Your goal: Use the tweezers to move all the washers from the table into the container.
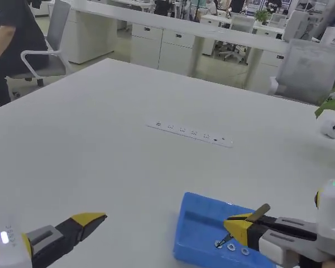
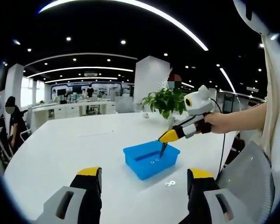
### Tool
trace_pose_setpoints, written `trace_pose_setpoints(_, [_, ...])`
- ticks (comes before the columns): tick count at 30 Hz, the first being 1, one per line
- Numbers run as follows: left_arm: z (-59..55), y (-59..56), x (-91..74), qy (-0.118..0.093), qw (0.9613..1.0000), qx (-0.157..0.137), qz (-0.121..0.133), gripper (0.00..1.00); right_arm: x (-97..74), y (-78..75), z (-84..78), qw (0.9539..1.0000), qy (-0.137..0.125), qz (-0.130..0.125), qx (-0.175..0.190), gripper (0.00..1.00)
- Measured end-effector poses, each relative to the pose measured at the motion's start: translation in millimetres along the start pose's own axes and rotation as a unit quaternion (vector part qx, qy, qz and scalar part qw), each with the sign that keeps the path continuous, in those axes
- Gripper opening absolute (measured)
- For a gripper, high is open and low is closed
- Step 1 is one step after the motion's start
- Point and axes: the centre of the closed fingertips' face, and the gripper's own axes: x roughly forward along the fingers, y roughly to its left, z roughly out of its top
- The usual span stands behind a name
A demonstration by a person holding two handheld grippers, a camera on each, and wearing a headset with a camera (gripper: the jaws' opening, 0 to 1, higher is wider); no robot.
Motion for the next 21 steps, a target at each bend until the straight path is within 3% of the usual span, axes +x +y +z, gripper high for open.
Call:
trace_pose_setpoints(5, [5.1, -1.0, -0.8, -0.015, 0.9999, -0.005, -0.002, 0.76, -0.4, 9.8, -7.7, 0.9999, 0.006, 0.012, 0.003, 0.04])
trace_pose_setpoints(21, [2.3, 1.0, -0.7, -0.008, 1.0, 0.0, 0.003, 0.75, 3.2, 28.3, -38.9, 0.9988, 0.033, 0.027, 0.023, 0.04])
